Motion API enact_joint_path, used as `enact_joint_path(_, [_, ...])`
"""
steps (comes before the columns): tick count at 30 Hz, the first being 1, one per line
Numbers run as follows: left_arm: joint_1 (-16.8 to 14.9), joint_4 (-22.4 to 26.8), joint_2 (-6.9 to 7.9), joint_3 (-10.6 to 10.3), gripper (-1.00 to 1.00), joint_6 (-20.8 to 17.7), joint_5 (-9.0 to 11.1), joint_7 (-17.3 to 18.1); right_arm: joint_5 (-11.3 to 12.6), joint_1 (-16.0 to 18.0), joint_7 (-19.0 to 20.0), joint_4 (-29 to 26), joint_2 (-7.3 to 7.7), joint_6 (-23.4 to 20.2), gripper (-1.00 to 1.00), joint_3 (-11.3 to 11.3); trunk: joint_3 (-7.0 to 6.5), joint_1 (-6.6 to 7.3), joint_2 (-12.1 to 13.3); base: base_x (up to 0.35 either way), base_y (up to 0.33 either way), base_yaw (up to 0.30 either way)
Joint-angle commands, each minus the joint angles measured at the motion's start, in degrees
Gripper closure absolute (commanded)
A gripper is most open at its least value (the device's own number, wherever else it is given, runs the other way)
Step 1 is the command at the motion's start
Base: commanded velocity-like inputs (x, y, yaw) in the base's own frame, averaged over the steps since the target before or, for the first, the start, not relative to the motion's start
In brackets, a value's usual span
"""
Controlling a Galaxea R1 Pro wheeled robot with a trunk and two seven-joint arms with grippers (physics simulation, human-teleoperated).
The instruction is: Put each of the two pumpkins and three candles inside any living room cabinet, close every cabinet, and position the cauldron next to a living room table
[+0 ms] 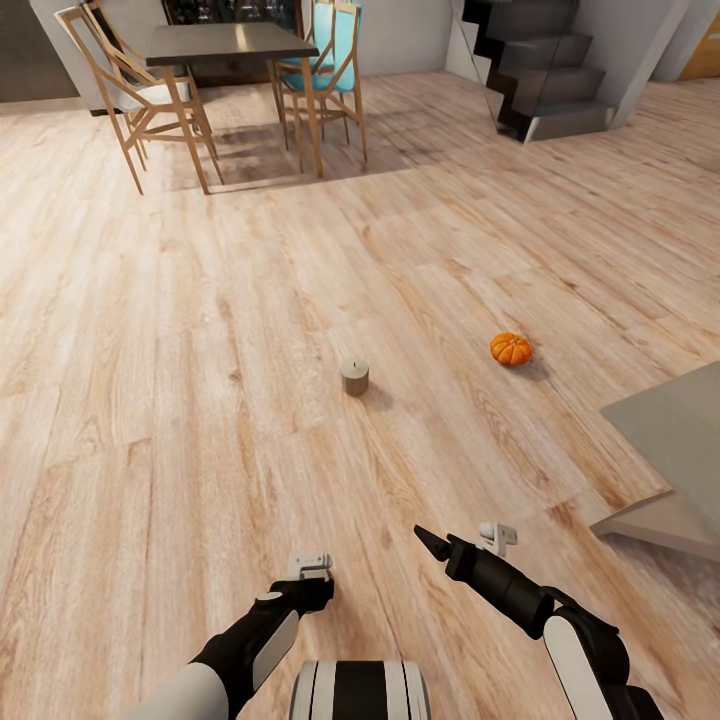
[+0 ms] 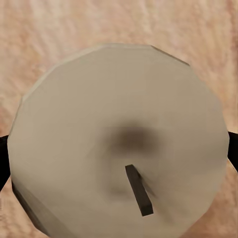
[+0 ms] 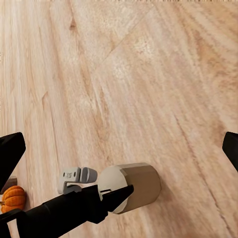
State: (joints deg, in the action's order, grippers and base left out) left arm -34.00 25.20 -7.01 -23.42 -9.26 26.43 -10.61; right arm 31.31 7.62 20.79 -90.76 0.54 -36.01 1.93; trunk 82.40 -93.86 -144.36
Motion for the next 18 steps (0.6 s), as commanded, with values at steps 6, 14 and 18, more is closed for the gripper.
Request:
enact_joint_path(6, [0.0, 0.1, 0.06, -0.5, 1.00, -0.2, 0.5, -0.6, 0.2, 0.0, 0.1, 0.0, 0.02, -0.4, -1.00, 0.1, -1.30, 0.16, 0.1, 0.000, 0.000, 0.000])
enact_joint_path(14, [0.0, 0.2, 0.51, -0.3, 1.00, -0.3, 0.5, -0.5, 0.2, 0.0, 0.1, 0.0, 0.04, -0.4, -1.00, 0.1, -3.07, 0.37, 0.2, 0.000, 0.000, 0.000])
enact_joint_path(18, [-0.1, 0.4, 0.68, -0.2, 1.00, -1.6, 0.6, -0.3, 0.2, 0.0, 0.1, 0.0, 0.07, -0.4, -1.00, 0.2, -3.96, 0.47, 0.2, 0.000, 0.000, 0.000])
